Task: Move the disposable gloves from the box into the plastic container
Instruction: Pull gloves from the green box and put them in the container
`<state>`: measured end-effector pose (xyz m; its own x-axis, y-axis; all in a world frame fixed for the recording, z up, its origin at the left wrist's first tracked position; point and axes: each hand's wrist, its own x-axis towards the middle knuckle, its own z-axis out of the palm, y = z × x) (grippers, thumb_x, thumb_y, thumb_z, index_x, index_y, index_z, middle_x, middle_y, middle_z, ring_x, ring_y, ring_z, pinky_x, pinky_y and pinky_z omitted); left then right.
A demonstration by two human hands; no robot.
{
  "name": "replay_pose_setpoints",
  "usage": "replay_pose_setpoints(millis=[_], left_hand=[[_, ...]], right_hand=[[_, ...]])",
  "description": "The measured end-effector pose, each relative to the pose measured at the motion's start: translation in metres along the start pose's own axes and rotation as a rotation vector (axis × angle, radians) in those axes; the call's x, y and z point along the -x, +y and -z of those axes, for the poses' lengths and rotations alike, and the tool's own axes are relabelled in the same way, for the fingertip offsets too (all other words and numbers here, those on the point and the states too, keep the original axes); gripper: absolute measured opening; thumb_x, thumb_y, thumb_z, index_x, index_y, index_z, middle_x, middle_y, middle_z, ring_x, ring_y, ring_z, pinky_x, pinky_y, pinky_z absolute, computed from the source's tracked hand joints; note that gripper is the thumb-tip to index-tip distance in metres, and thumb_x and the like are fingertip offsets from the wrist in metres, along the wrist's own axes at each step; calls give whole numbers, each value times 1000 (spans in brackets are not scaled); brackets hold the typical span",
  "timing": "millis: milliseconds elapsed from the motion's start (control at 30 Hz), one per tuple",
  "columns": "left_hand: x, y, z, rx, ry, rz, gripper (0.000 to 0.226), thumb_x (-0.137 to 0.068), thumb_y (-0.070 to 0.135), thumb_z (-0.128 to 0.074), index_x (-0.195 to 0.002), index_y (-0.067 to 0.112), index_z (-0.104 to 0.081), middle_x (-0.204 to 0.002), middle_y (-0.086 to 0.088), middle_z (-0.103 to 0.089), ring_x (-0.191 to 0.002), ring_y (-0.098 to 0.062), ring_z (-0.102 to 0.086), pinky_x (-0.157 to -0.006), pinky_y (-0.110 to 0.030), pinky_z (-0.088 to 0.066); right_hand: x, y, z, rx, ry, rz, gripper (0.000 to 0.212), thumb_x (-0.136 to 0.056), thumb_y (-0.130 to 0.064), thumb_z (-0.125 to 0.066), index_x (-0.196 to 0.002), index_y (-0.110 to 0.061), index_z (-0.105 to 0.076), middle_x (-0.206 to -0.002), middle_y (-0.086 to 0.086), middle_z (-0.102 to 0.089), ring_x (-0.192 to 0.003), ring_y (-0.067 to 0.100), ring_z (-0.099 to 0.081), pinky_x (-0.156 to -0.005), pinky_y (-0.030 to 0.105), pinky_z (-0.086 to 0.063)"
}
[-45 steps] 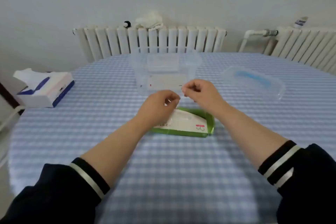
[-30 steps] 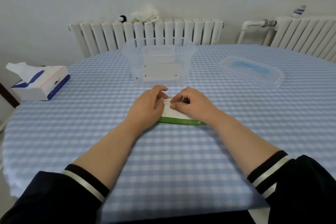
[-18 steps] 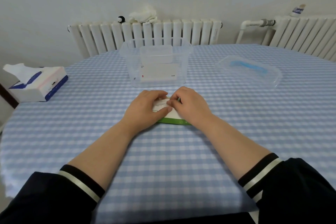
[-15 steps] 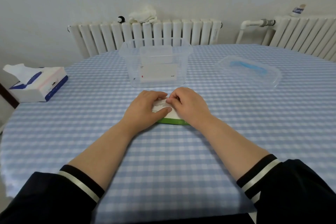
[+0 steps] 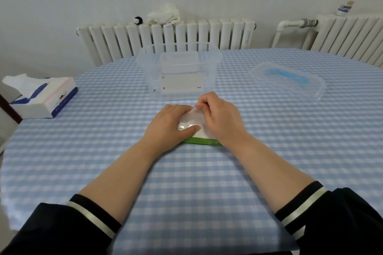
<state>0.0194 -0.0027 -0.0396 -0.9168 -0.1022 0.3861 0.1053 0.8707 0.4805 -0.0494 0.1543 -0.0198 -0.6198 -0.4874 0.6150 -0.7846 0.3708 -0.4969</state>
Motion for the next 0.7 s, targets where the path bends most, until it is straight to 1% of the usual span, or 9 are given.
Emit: replay_pose_setpoints(millis=[133,234,367,434,500,600,634,667,701], left_hand=[[-2,4,1,7,1,17,56,-81,45,-73,-129,24,-56,-115,12,-60,-106,-5,-43,-86,-20,-34],[-1,7,1,25,-10,28,57,-79,47,-73,-129,28,-54,-114,13,-58,-107,-5,-43,-87,-21,-35],[-2,11,1,34,-17,56,55,-79,49,-73,-127,31,-53,-107,16,-55,-106,-5,-44,-83,-22,-36],[-1,12,-1,41,-20,69,56,-79,51,-72,-127,31,-52,-106,15,-56,-103,-5,-44,-82,-23,-37],[0,12,-2,57,-21,68,55,-79,50,-72,-126,31,-52,-105,16,-56,-100,-6,-44,-81,-23,-37],[1,12,-2,107,-10,69,55,-79,44,-73,-127,30,-52,-108,17,-57,-104,-7,-46,-85,-23,-37],[1,12,-2,124,-10,82,57,-78,42,-73,-129,29,-51,-110,17,-57,-106,-7,-46,-87,-23,-37],[1,12,-2,134,-11,89,59,-79,41,-74,-131,29,-50,-110,18,-56,-107,-7,-46,-89,-23,-36],[1,13,-2,138,-13,90,61,-79,39,-75,-133,28,-49,-108,19,-54,-107,-6,-46,-89,-22,-36]], right_hand=[[-4,1,4,-10,122,51,37,-93,-36,-37,-92,-6,-60,-80,-2,-68,-63,16,-54,-57,29,-40],[-4,4,7,-4,162,51,37,-94,-34,-37,-93,-4,-59,-80,1,-68,-65,23,-62,-55,35,-48],[-1,4,8,-38,183,42,32,-96,-31,-41,-93,-4,-59,-80,0,-68,-67,22,-64,-56,39,-51],[0,2,9,-84,99,-24,25,-97,-31,-46,-93,-9,-56,-79,-6,-65,-68,14,-61,-59,37,-49],[2,1,9,-174,-3,-91,20,-95,-38,-47,-96,-18,-51,-81,-13,-60,-70,6,-57,-63,28,-46],[1,3,14,-324,-118,-201,47,-84,-51,-66,-117,-24,-46,-99,-14,-62,-92,5,-60,-80,21,-46],[1,4,14,-300,-173,-243,55,-79,-49,-73,-121,-26,-47,-104,-14,-63,-97,6,-59,-85,22,-45],[1,6,13,-248,-221,-270,52,-77,-46,-76,-119,-28,-52,-106,-13,-64,-98,7,-58,-87,25,-46],[1,9,11,-193,-245,-264,38,-79,-42,-76,-111,-28,-60,-104,-10,-66,-97,10,-59,-88,31,-48]])
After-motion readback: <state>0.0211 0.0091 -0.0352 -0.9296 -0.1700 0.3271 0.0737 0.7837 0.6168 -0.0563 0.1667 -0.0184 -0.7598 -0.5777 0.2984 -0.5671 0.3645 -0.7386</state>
